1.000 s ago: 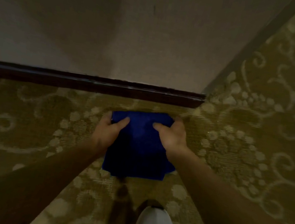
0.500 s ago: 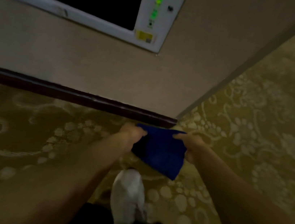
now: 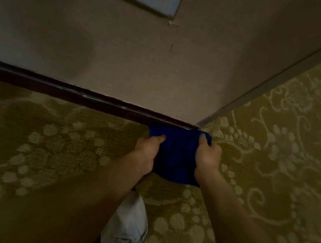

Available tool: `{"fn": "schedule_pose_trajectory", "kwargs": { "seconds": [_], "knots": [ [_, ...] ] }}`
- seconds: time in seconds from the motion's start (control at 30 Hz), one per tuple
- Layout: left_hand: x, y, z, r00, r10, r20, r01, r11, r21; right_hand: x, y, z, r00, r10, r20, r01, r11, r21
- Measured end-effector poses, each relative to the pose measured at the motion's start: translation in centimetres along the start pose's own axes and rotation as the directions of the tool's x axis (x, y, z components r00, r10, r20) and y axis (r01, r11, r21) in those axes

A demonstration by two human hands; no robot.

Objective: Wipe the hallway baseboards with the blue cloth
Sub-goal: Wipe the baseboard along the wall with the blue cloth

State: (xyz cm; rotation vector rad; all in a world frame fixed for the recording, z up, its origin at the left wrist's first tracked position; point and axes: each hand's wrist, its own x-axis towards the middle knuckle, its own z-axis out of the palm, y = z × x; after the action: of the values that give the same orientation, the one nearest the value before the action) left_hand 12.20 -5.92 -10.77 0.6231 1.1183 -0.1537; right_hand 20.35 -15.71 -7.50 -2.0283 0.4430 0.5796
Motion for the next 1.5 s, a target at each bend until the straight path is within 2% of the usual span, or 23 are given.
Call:
{"fn": "schedule_pose_trajectory", "kwargs": {
  "seconds": [0.13, 0.2, 0.27, 0.33, 0.43, 0.6, 0.7, 0.77, 0.83, 0.87, 0.93, 0.97, 1.03, 1.13, 1.17, 1.2, 1.27, 1.33, 1.37, 1.43, 1.47, 1.5],
  "knots": [
    [0.8, 0.5, 0.2, 0.996, -0.027, -0.082, 0.023, 0.999, -0.046, 1.6, -0.7, 1.5, 0.995, -0.046, -0.091, 0.042, 0.998, -0.046],
    [1.1, 0.7, 0.1, 0.979, 0.011, -0.203, -0.023, 0.998, -0.058, 1.4, -0.3, 3.4, 0.990, -0.045, -0.134, 0.040, 0.999, -0.037],
    [1.1, 0.7, -0.4, 0.941, 0.057, -0.332, -0.086, 0.994, -0.073, 0.1, -0.2, 5.4, 0.994, -0.073, -0.087, 0.067, 0.996, -0.064],
    [0.9, 0.9, -0.9, 0.912, 0.091, -0.399, -0.122, 0.991, -0.054, -1.4, -0.4, 6.7, 0.996, -0.094, 0.006, 0.095, 0.993, -0.066],
    [0.9, 1.1, -0.9, 0.916, 0.102, -0.388, -0.121, 0.992, -0.025, -0.7, -0.2, 6.4, 0.996, -0.087, 0.030, 0.087, 0.996, 0.000],
    [0.7, 1.7, -1.0, 0.988, 0.030, -0.153, -0.030, 1.000, 0.002, 0.8, 0.2, 5.4, 0.988, -0.012, -0.156, 0.019, 0.999, 0.040],
    [1.2, 2.1, -1.8, 0.966, 0.077, -0.245, -0.095, 0.994, -0.059, -0.4, -0.4, 7.3, 0.977, -0.058, -0.205, 0.049, 0.998, -0.048],
    [1.4, 2.4, -2.2, 0.887, 0.167, -0.430, -0.201, 0.979, -0.036, -2.1, -0.7, 8.8, 0.983, -0.130, -0.128, 0.110, 0.982, -0.152],
    [1.7, 2.7, -2.5, 0.751, 0.273, -0.601, -0.313, 0.949, 0.040, -3.3, -0.3, 9.7, 0.980, -0.189, 0.069, 0.197, 0.970, -0.142],
    [1.7, 2.9, -2.5, 0.707, 0.304, -0.639, -0.342, 0.937, 0.068, -3.6, -0.1, 9.4, 0.966, -0.201, 0.165, 0.220, 0.969, -0.111],
    [1.6, 3.1, -1.8, 0.671, 0.337, -0.660, -0.372, 0.924, 0.094, -3.0, 0.7, 8.2, 0.921, -0.190, 0.340, 0.221, 0.974, -0.053],
    [1.5, 3.1, -1.4, 0.679, 0.344, -0.648, -0.370, 0.923, 0.102, -2.3, 1.2, 7.4, 0.905, -0.165, 0.393, 0.190, 0.981, -0.026],
    [1.5, 2.9, -1.0, 0.751, 0.319, -0.577, -0.315, 0.943, 0.111, -1.5, 1.8, 6.1, 0.902, -0.106, 0.419, 0.113, 0.994, 0.008],
    [1.3, 3.4, -1.6, 0.928, 0.150, -0.342, -0.147, 0.989, 0.033, 0.1, 2.0, 4.5, 0.984, 0.034, 0.178, -0.051, 0.995, 0.088],
    [1.0, 3.7, -1.8, 0.965, 0.099, -0.244, -0.100, 0.995, 0.011, 0.7, 2.0, 4.0, 0.993, 0.072, 0.096, -0.081, 0.992, 0.092],
    [0.7, 3.9, -1.9, 0.981, 0.072, -0.180, -0.073, 0.997, 0.000, 1.2, 1.8, 3.6, 0.996, 0.083, 0.038, -0.086, 0.993, 0.078],
    [0.9, 3.9, -2.1, 0.978, 0.065, -0.196, -0.074, 0.997, -0.036, 1.0, 1.3, 3.9, 0.999, 0.050, -0.001, -0.049, 0.996, 0.078],
    [1.5, 4.0, -2.8, 0.941, 0.090, -0.327, -0.143, 0.980, -0.141, -0.6, 0.8, 6.0, 1.000, -0.015, 0.025, 0.013, 0.996, 0.092],
    [1.7, 4.3, -3.4, 0.895, 0.116, -0.431, -0.214, 0.959, -0.187, -1.4, 0.7, 7.4, 0.997, -0.058, 0.058, 0.054, 0.996, 0.067],
    [2.1, 5.7, -4.8, 0.739, 0.188, -0.647, -0.358, 0.923, -0.140, -2.9, 0.9, 10.4, 0.980, -0.063, 0.187, 0.065, 0.998, -0.005],
    [2.1, 6.4, -5.7, 0.671, 0.225, -0.706, -0.402, 0.911, -0.092, -3.6, 0.8, 11.5, 0.964, -0.035, 0.264, 0.042, 0.999, -0.021],
    [1.8, 6.9, -6.2, 0.634, 0.240, -0.735, -0.413, 0.909, -0.060, -3.8, 0.8, 12.2, 0.950, 0.006, 0.314, 0.001, 1.000, -0.022]
  ]
}}
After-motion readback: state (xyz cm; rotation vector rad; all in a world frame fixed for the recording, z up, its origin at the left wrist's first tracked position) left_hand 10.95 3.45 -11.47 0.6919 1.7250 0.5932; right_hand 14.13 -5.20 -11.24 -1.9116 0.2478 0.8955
